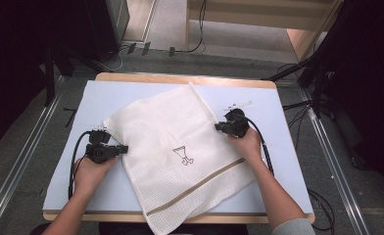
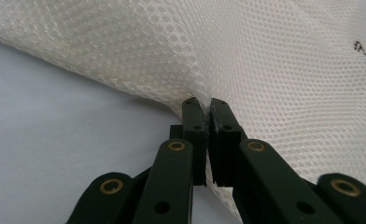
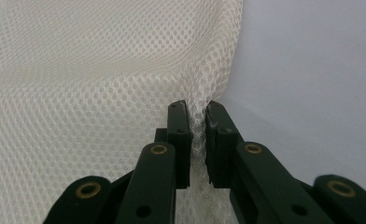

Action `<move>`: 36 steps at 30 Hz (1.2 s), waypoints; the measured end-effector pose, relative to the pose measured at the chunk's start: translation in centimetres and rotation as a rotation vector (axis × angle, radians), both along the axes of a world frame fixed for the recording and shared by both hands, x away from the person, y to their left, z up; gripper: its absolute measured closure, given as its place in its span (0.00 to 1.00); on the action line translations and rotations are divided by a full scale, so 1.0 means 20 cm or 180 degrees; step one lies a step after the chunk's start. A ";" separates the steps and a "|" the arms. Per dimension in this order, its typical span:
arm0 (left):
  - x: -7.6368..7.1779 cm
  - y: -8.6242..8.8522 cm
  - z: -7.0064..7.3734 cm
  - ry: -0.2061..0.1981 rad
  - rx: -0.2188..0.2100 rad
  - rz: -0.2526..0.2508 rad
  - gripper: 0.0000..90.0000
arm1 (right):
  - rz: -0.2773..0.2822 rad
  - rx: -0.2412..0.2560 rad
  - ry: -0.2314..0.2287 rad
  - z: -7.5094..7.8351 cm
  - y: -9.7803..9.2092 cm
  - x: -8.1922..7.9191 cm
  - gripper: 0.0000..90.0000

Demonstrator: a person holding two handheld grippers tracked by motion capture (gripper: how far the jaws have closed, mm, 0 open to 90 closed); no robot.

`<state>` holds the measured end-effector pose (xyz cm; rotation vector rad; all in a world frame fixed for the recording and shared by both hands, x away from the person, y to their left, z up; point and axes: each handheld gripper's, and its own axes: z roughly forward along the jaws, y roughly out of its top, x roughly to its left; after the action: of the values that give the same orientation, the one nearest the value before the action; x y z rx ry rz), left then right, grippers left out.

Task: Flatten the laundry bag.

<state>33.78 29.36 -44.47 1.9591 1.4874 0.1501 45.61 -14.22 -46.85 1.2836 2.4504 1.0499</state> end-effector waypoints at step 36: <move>0.44 -0.01 0.05 -0.0267 -0.0123 -0.0037 0.97 | -0.0142 0.0014 -0.0002 0.02 -0.13 -0.24 0.91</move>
<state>42.63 29.19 -43.46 1.9071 1.4147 0.1945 40.78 -16.75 -46.52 1.3327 2.4085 1.0449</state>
